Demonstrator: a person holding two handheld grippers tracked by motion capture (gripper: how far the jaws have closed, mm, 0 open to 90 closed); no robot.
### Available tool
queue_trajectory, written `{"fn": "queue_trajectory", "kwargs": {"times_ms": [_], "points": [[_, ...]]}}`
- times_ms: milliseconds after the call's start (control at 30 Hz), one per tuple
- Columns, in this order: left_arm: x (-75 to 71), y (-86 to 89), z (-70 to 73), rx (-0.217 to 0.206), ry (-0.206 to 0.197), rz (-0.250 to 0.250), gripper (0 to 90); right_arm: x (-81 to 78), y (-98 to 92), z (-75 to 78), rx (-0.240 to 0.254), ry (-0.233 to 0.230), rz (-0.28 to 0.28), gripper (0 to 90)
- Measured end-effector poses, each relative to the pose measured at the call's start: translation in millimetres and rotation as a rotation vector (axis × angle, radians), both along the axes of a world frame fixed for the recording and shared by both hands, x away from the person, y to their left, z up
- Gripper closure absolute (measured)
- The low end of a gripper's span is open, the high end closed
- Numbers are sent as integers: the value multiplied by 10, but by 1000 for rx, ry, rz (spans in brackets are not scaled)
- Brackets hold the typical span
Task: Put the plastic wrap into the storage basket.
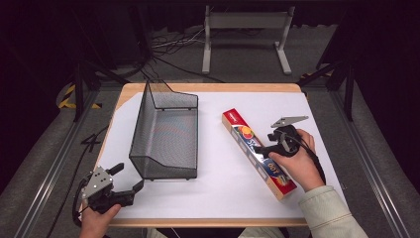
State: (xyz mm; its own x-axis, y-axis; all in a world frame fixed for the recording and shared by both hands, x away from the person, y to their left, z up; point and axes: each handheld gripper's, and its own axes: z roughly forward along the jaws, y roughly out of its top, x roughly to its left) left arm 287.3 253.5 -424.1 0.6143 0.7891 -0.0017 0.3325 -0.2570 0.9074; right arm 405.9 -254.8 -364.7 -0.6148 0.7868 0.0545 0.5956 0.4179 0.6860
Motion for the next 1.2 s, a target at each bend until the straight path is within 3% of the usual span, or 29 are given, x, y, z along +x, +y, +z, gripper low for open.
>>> {"fn": "queue_trajectory", "kwargs": {"times_ms": [200, 533, 1000, 1200], "points": [[4, -1, -6, 2, 1, -1, 131, 58, 53, -135, -34, 60, -26, 211], [8, -2, -10, 2, 1, 1, 131, 95, 145, -336, -109, 116, -26, 219], [8, 3, -10, 3, 2, 1, 131, 97, 259, -456, -248, 182, -12, 292], [22, -9, 1, -1, -2, 2, 131, 91, 285, -460, -256, 187, -37, 335]]}}
